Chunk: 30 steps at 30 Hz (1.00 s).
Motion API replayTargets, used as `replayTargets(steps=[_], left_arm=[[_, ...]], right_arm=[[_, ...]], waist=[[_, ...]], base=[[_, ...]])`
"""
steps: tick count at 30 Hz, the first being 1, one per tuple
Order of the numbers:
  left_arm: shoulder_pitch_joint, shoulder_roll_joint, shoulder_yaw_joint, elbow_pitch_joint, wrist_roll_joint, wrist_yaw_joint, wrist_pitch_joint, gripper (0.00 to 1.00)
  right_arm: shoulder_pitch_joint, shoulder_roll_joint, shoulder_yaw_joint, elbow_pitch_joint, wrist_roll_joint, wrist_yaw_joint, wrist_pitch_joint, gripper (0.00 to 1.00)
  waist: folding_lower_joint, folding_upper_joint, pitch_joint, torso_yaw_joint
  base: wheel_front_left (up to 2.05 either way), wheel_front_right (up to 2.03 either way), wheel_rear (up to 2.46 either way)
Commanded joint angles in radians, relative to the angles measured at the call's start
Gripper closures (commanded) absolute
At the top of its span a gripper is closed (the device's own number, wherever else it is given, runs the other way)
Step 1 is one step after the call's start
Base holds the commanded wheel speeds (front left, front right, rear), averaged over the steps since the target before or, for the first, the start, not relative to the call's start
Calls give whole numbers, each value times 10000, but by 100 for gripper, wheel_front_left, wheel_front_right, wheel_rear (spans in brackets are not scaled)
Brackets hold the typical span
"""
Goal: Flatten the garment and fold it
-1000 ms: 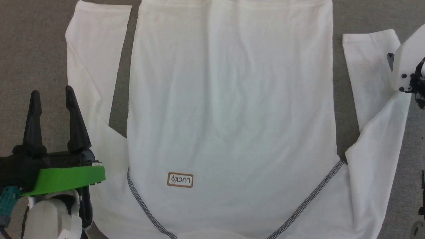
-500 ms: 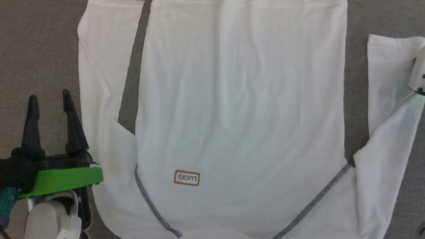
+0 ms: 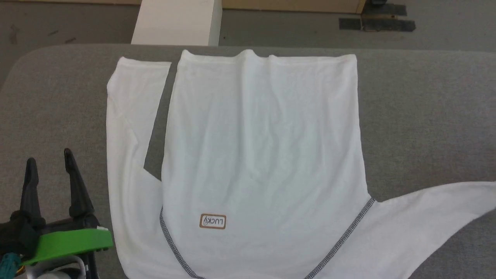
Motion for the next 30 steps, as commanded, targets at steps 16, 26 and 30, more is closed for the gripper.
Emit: replayTargets(steps=[16, 26, 30], left_arm=[[1031, -111, -87, -287, -93, 329, -47, 0], [776, -116, -486, -282, -78, 317, -47, 0], [694, -116, -658, -185, -106, 265, -47, 0]], right_arm=[[2803, 400, 3236, -4835, 2406, -15, 780, 100], [2626, 1802, 7928, -4772, 3787, -15, 500, 100], [2122, 2144, 9404, -3779, 4019, -15, 33, 100]], waist=[[0, -1, -1649, -384], [0, -1, -1465, -13], [0, -1, -1312, 307]], base=[[0, 0, 0], [0, 0, 0], [0, 0, 0]])
